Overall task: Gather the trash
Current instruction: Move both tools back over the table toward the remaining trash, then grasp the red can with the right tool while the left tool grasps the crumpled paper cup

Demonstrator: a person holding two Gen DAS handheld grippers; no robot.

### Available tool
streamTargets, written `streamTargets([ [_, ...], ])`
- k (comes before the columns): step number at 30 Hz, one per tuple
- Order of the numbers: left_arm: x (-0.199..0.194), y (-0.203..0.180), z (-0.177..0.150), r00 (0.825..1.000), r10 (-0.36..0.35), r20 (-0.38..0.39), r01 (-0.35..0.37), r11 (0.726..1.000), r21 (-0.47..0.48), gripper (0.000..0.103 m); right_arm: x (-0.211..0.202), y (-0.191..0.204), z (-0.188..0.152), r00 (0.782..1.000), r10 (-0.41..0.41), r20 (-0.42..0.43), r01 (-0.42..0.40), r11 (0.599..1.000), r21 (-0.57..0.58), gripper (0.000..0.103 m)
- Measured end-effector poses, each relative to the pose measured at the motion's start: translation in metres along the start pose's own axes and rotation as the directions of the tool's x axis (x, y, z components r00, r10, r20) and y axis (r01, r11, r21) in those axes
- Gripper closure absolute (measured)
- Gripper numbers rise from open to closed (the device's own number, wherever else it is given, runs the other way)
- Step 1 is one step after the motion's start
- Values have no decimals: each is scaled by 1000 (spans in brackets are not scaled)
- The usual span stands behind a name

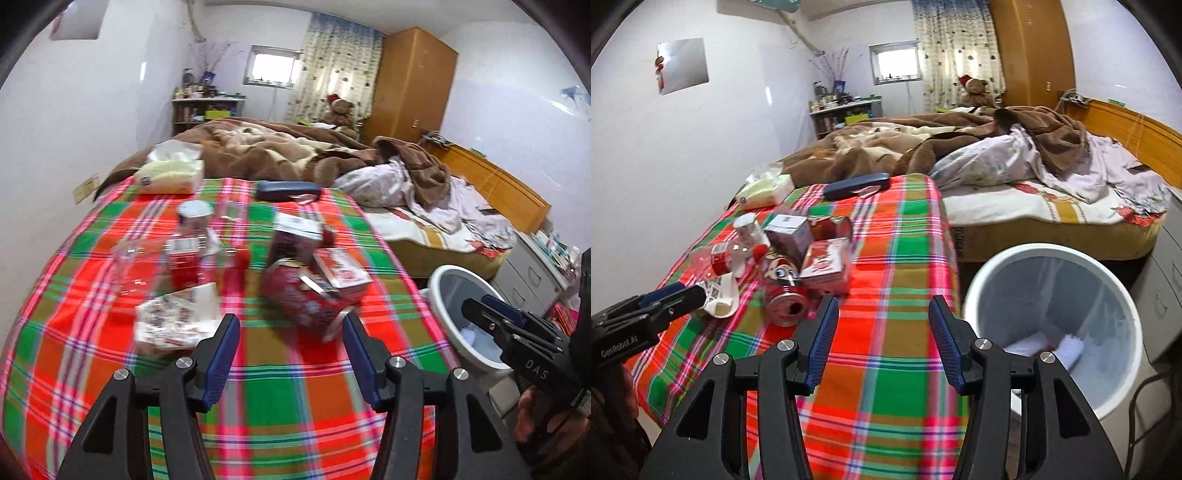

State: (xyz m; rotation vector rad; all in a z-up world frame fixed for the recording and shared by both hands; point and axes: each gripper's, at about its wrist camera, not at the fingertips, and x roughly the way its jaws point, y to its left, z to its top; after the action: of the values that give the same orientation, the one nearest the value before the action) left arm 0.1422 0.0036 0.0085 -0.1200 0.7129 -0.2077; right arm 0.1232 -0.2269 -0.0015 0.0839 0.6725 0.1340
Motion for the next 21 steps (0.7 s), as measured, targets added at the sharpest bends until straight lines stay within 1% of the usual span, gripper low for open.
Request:
streamTargets([
  [3, 0, 21, 1, 1000, 22, 0, -22, 999, -27, 45, 6, 9, 1, 1000, 21, -8, -21, 1000, -15, 48],
  [6, 2, 39, 2, 998, 57, -8, -57, 998, -28, 42, 13, 21, 4, 999, 48, -18, -49, 998, -32, 48],
  [11, 10, 66, 5, 995, 93, -31, -94, 995, -18, 42, 30, 45, 7, 995, 89, -45, -92, 993, -79, 47],
  [16, 25, 90, 6, 994, 88, -71, -91, 995, -33, 42, 48, 63, 7, 989, 114, -93, -123, 987, -101, 44],
  [19, 37, 96, 5, 990, 100, -100, -100, 995, 0, 42, 58, 73, 8, 987, 114, -112, -129, 983, -131, 44],
  [21, 45, 101, 6, 989, 93, -119, -93, 996, 2, 42, 64, 78, 9, 985, 118, -124, -135, 981, -140, 44],
])
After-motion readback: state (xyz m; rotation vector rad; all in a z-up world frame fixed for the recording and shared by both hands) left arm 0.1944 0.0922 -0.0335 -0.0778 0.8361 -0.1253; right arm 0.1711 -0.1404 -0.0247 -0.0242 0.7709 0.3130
